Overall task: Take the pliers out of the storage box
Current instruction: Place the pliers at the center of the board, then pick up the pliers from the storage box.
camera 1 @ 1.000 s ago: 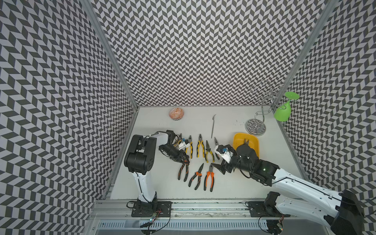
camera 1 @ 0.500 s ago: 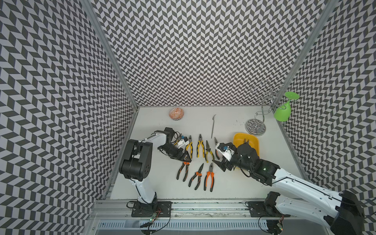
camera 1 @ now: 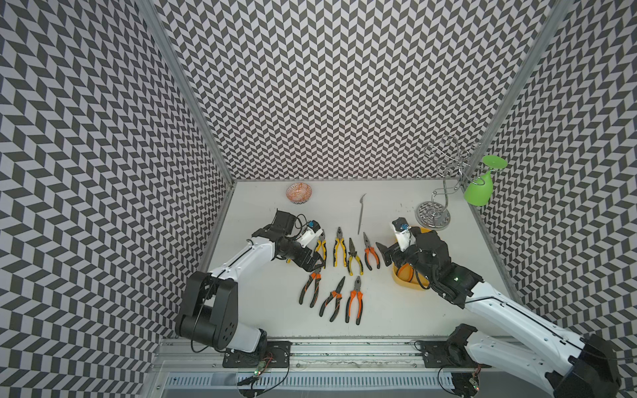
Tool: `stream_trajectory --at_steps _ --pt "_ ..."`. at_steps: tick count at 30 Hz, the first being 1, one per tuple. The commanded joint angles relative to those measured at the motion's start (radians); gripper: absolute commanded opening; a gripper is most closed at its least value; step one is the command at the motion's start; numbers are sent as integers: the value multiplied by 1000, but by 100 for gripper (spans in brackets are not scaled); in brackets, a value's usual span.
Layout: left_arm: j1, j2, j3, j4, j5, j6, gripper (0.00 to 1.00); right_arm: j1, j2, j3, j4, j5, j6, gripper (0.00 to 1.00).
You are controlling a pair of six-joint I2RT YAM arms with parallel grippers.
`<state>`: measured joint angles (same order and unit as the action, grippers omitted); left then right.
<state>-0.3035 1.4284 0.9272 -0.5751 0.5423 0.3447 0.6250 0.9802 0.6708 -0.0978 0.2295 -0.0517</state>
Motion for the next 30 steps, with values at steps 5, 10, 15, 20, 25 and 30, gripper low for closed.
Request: stream_trajectory --at_steps 5,10,15,20,25,30 --pt "-101 -175 -103 392 -79 -96 98 -163 57 93 -141 168 235 100" --pt "-167 -297 -199 655 -89 -183 98 -254 113 127 -239 162 332 97" --pt "-214 -326 -184 732 -76 -199 98 -318 185 127 -275 91 384 91" --pt "-218 -325 -170 734 -44 -171 98 -377 281 131 -316 -6 460 71" --pt "-218 -300 -148 683 -35 -121 98 -435 369 133 -342 -148 499 52" --pt "-217 -255 -138 662 -12 -96 98 -453 460 148 -329 -202 512 42"
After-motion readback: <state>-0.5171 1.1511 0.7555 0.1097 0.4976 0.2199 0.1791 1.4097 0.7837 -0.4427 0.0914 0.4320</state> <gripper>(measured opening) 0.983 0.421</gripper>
